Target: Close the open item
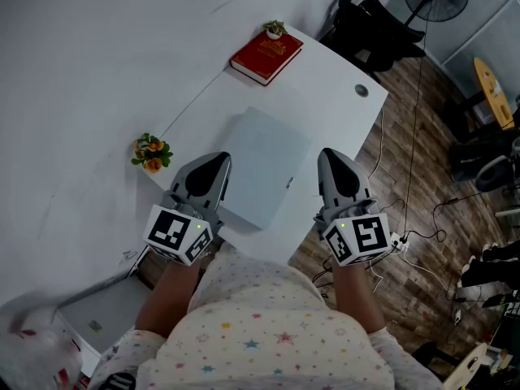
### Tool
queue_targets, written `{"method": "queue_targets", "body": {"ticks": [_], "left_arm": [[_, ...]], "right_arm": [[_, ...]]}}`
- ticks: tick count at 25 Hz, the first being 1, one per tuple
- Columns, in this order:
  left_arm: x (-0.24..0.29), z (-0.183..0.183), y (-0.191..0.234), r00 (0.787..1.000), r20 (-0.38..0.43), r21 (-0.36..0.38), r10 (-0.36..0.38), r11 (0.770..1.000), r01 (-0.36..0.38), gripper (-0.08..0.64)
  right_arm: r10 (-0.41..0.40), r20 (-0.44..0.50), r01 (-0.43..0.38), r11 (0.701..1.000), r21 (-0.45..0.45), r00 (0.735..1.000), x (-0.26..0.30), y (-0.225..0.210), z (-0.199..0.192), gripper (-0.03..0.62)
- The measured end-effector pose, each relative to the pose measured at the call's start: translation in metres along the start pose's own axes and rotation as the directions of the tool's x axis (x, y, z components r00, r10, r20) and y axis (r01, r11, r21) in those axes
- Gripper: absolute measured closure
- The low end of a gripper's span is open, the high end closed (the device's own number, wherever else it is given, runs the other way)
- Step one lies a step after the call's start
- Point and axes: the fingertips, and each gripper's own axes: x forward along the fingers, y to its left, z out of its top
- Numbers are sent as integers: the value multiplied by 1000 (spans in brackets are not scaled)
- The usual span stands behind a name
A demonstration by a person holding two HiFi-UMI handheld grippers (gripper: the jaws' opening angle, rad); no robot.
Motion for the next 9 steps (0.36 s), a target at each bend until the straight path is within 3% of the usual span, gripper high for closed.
{"method": "queue_targets", "body": {"ticks": [9], "left_arm": [[-2,-1,0,1000,0,1,6,1000,-6,548]], "right_arm": [[6,9,-6,1000,5,1000,-2,-1,-2,591]]}}
